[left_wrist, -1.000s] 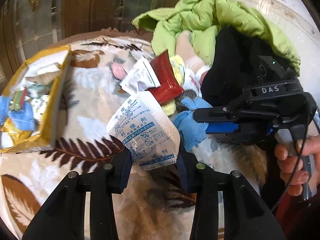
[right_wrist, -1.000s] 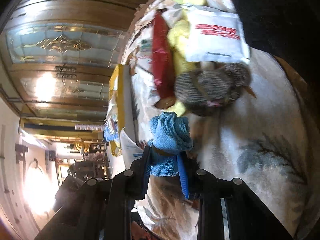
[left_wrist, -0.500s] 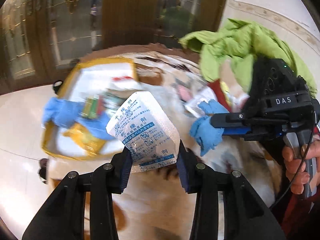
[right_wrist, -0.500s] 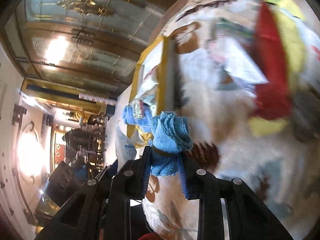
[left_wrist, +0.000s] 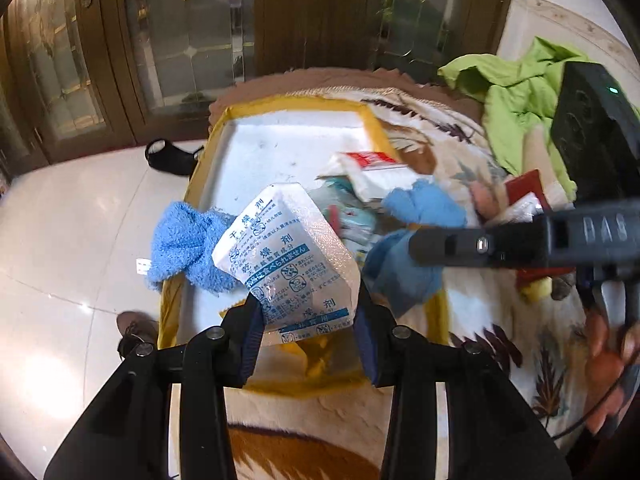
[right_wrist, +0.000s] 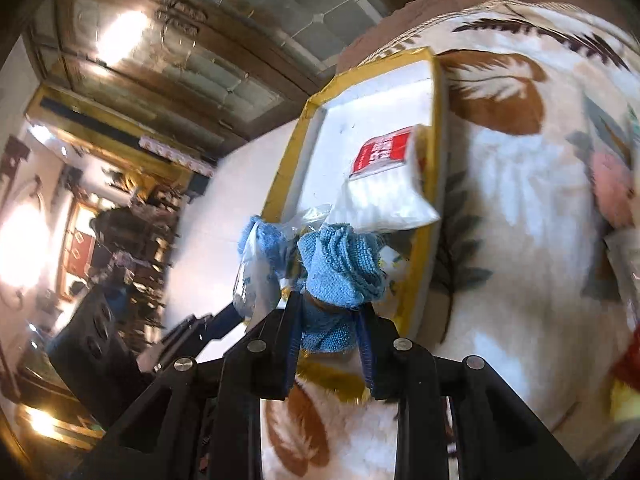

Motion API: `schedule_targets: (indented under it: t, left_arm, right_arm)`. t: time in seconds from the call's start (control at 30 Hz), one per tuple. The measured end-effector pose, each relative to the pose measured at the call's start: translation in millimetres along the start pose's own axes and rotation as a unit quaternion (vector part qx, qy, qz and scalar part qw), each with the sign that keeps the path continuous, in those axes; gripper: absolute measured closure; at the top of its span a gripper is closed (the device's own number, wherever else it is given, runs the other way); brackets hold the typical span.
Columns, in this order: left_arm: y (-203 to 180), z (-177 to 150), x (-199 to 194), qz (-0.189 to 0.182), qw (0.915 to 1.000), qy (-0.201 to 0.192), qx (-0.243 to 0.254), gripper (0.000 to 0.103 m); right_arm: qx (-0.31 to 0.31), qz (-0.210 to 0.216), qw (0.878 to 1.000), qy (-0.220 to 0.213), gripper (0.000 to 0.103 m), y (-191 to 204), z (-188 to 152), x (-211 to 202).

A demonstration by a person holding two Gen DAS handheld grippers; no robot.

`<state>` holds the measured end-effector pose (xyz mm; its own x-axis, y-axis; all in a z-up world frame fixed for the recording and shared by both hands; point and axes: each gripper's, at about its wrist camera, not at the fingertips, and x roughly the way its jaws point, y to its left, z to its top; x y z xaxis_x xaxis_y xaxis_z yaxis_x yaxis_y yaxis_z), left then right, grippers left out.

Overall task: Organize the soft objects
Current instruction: 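Carry the desiccant packet with the left tool while the right tool carries the blue cloth into the box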

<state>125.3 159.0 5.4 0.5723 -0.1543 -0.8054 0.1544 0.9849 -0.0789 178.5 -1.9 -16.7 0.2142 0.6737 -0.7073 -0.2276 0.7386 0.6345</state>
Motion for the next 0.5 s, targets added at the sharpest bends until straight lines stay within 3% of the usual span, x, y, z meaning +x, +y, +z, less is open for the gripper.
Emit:
schedule_targets:
  t: [0.13,0.33,0.4,0.5]
  left_arm:
    - [2,4,15,0.005,0.9999,0.01,0.005,0.064]
    - [-1,12,27,-0.004,0.9998,0.015,0.009,0.057]
    - [0,15,24,-0.001,1.0,0.003,0.008,0.051]
    - [4,27,26,0.017,0.9998,-0.003,0.009,0.045]
  right_arm:
    - [-0.048,-0.047,0.998,0.009,0.073,11,-3,19]
    - [-0.06,-0.047,0.997,0.012,0.064,15,-7,10]
    - [-0.064,-0.048,0.997,0.001,0.058,17,-8,-2]
    - [-0.065,-0.046,0.997,-0.011,0.058,16,-9,-20]
